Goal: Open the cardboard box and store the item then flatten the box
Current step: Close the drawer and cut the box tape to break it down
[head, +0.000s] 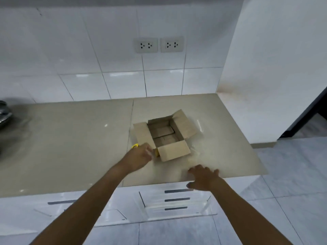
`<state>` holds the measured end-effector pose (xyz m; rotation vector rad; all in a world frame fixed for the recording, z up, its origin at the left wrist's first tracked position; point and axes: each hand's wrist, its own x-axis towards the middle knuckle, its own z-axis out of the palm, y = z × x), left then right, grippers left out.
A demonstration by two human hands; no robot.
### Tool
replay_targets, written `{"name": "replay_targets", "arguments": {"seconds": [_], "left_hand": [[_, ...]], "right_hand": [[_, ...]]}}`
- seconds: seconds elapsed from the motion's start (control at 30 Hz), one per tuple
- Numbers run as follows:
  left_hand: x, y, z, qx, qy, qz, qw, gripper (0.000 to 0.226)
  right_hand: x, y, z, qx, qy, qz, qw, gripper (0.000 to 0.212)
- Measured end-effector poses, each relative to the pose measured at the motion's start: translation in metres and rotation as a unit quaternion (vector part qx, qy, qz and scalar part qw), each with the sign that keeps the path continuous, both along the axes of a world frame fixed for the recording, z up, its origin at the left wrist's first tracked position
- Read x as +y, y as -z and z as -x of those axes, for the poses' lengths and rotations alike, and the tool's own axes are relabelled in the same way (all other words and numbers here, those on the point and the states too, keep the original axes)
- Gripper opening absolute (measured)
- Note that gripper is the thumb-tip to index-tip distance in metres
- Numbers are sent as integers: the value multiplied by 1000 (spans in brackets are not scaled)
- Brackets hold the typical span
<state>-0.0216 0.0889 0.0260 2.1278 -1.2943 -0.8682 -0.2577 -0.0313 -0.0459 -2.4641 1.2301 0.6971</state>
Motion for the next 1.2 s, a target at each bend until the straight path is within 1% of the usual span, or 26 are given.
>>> {"name": "replay_targets", "arguments": {"seconds": [0.03, 0.07, 0.17, 0.2, 0.27, 0.3, 0.33, 0.37, 0.43, 0.47, 0.5, 0.53, 0.57, 0.6, 0.63, 0.67, 0.7, 0.73, 0.8, 0.87, 0.97, 1.03, 1.07, 1.1, 1.13, 1.2], "left_hand": [[-8, -5, -4, -63, 33, 34, 997, 24], [-15, -8, -6, -108, 67, 40, 991, 36], [-36, 2, -5, -213, 136, -47, 966, 73], [-40, 11, -2, -268, 162, -72, 947, 85], [-47, 38, 8, -380, 212, -79, 897, 103], [-52, 50, 11, -417, 219, -71, 879, 105], [-56, 60, 14, -434, 210, -61, 874, 100], [-62, 67, 14, -433, 183, -47, 881, 88], [-77, 71, 11, -387, 113, -11, 915, 54], [-85, 68, 8, -339, 83, 11, 937, 39], [-92, 64, 4, -267, 55, 45, 961, 31], [-100, 57, 0, -171, 26, 82, 982, 29], [-108, 47, -4, -51, -10, 112, 992, 31], [-116, 35, -8, 75, -49, 134, 987, 31], [-125, 23, -11, 186, -87, 155, 966, 29], [-133, 11, -15, 271, -119, 167, 940, 29], [-140, 1, -21, 324, -141, 171, 920, 31], [-146, -8, -26, 346, -148, 162, 912, 35], [-150, -17, -39, 352, -128, 112, 920, 38], [-146, -15, -49, 360, -92, 40, 928, 42], [-137, -6, -60, 383, -57, -34, 921, 50], [-136, -6, -66, 389, -19, -69, 919, 43], [-137, -9, -66, 378, -2, -83, 922, 34], [-140, -13, -68, 345, 4, -87, 934, 27], [-143, -18, -71, 293, -6, -79, 953, 27], [-149, -24, -77, 201, -50, -25, 978, 38]], "right_hand": [[-3, -7, -5, 6, 6, -12, 1000, 69], [-5, -12, -10, -2, 9, -20, 1000, 67], [-6, -22, -22, -49, -7, -21, 999, 64], [-7, -23, -24, -63, -15, -25, 998, 63], [-9, -19, -29, -90, -30, -33, 995, 64], [-14, -19, -30, -107, -37, -37, 993, 65], [-19, -20, -31, -130, -45, -40, 990, 65], [-26, -22, -30, -155, -57, -34, 986, 65], [-40, -26, -28, -201, -94, 11, 975, 64], [-49, -29, -27, -227, -114, 47, 966, 62], [-59, -34, -28, -256, -128, 84, 954, 61], [-72, -41, -31, -282, -139, 119, 942, 60], [-85, -50, -37, -298, -149, 144, 932, 61], [-97, -61, -43, -311, -160, 158, 923, 63], [-107, -71, -51, -320, -174, 162, 917, 65], [-114, -79, -59, -325, -188, 160, 913, 64], [-119, -86, -66, -330, -199, 156, 909, 62], [-123, -91, -71, -337, -204, 148, 907, 60], [-127, -97, -80, -363, -192, 123, 904, 53], [-129, -100, -84, -386, -181, 110, 898, 47], [-128, -97, -85, -391, -200, 107, 892, 41], [-128, -94, -86, -394, -205, 103, 890, 39], [-129, -92, -86, -399, -197, 99, 890, 38], [-131, -92, -88, -406, -185, 95, 890, 36], [-133, -91, -89, -412, -174, 91, 890, 34], [-138, -89, -89, -421, -160, 81, 889, 29]]}}
